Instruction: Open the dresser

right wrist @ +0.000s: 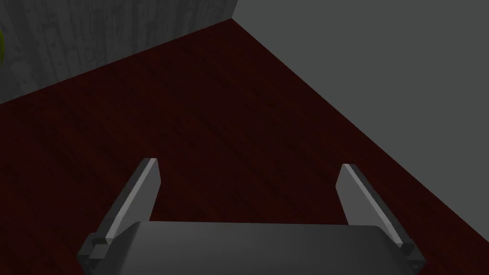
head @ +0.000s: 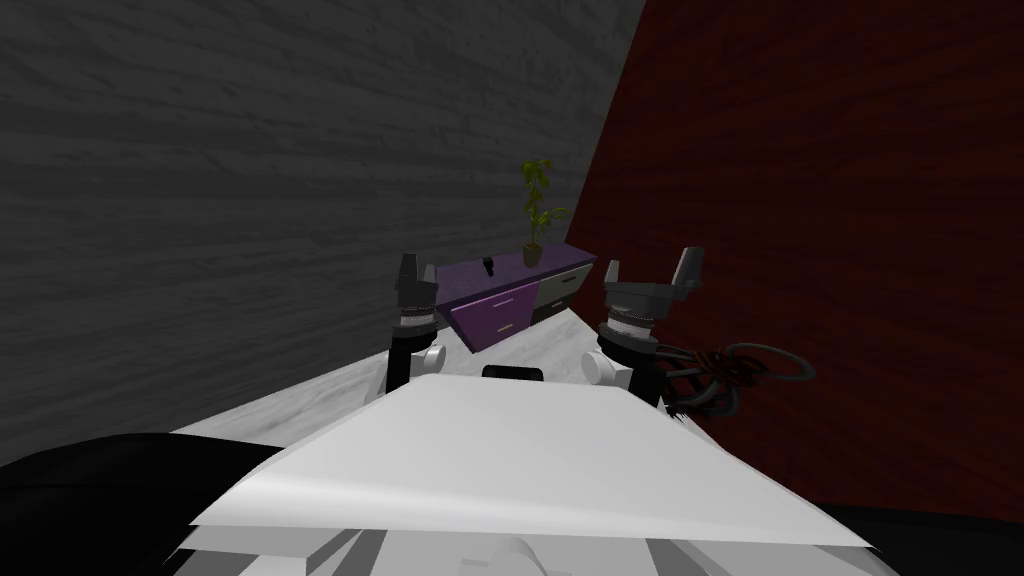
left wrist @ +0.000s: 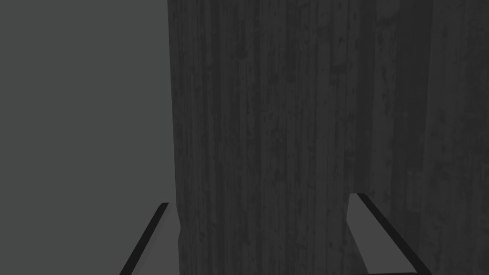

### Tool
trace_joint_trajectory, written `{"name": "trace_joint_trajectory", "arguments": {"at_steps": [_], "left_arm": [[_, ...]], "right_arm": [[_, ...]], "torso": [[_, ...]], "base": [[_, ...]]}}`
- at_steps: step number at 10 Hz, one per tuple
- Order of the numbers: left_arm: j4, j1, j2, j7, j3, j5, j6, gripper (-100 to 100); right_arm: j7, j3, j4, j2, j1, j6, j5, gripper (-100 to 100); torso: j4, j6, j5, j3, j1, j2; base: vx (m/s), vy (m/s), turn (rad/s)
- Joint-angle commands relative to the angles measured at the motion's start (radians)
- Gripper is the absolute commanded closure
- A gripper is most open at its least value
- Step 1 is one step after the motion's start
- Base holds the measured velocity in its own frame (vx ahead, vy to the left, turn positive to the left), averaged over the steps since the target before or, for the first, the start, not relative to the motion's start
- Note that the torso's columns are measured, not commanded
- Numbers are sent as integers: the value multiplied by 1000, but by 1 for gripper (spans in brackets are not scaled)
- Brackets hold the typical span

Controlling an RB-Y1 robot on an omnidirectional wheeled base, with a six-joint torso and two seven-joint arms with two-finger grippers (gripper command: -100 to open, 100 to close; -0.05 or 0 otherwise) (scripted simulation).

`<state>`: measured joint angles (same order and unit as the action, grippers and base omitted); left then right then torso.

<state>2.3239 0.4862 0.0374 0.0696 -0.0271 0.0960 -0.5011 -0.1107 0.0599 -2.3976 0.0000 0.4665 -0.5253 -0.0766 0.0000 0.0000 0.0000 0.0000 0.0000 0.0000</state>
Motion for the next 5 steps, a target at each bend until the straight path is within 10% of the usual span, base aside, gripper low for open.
{"name": "trace_joint_trajectory", "arguments": {"at_steps": [1, 5], "left_arm": [[0, 0, 0, 0, 0, 0, 0, 0], [0, 0, 0, 0, 0, 0, 0, 0]], "right_arm": [[0, 0, 0, 0, 0, 0, 0, 0], [0, 0, 0, 0, 0, 0, 0, 0]], "torso": [[41, 0, 0, -82, 0, 40], [322, 0, 0, -644, 0, 322]], "base": [[0, 0, 0], [0, 0, 0]]}}
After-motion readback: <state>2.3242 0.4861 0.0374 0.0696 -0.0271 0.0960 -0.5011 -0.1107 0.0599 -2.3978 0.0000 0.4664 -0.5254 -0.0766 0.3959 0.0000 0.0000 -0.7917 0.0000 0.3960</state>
